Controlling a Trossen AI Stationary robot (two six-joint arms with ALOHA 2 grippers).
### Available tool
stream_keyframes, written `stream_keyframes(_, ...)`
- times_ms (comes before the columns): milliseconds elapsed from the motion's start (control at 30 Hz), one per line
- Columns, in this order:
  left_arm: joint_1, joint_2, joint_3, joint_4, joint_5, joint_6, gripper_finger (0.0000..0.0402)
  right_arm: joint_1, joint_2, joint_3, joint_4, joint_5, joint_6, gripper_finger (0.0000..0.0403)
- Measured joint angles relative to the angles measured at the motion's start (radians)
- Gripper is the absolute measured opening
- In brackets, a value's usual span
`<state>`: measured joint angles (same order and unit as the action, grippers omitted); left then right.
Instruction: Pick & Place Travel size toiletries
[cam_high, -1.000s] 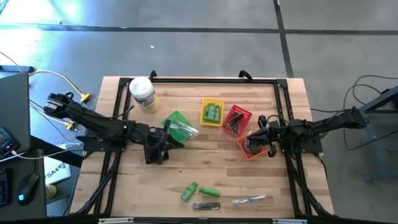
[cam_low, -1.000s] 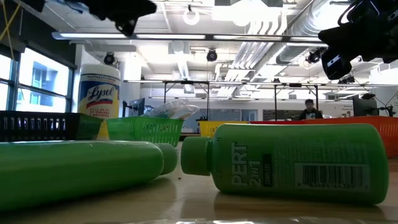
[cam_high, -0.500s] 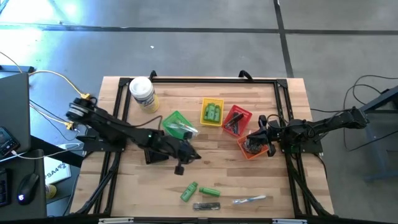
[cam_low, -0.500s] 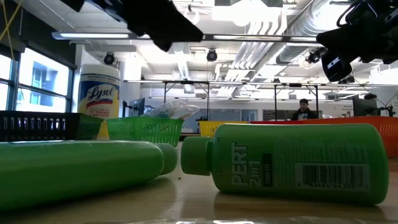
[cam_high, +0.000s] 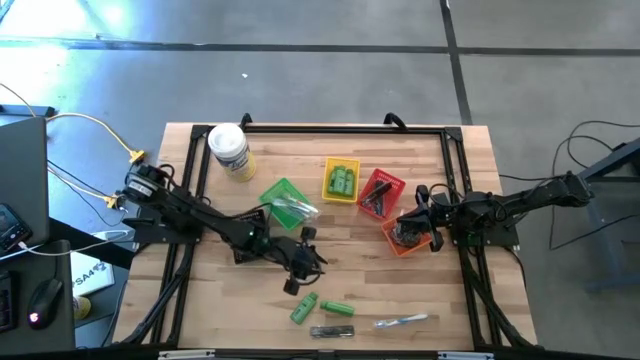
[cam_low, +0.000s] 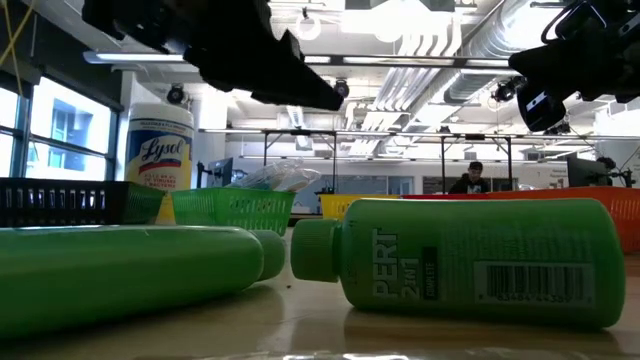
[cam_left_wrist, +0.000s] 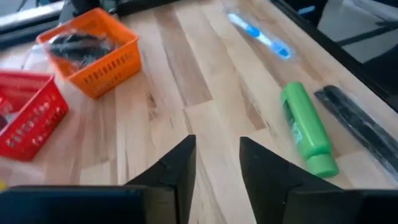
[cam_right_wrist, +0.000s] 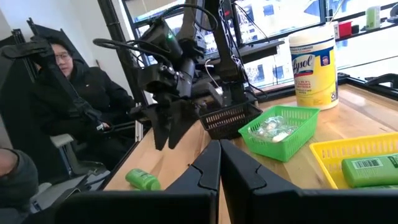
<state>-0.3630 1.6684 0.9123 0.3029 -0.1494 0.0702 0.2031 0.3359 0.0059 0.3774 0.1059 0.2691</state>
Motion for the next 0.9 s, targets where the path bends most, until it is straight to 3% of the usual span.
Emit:
stream_keyframes(500,-0.004,0.014,0.015,0.054,0.012,-0.135,0.0146,0.0,0.0,0.0,0.0,-0.008,-0.002,0.0003)
stream_keyframes(800,-0.015,0.044,0.252,-0.349,0.036,-0.233,0.0177,0.0,0.0,0.0,0.002,-0.01,-0.004,0.0003)
stream_keyframes(900,-0.021,0.079,0.317,-0.402,0.081,-0.232,0.0199,0.0,0.0,0.0,0.001,-0.026,-0.004,0.0003)
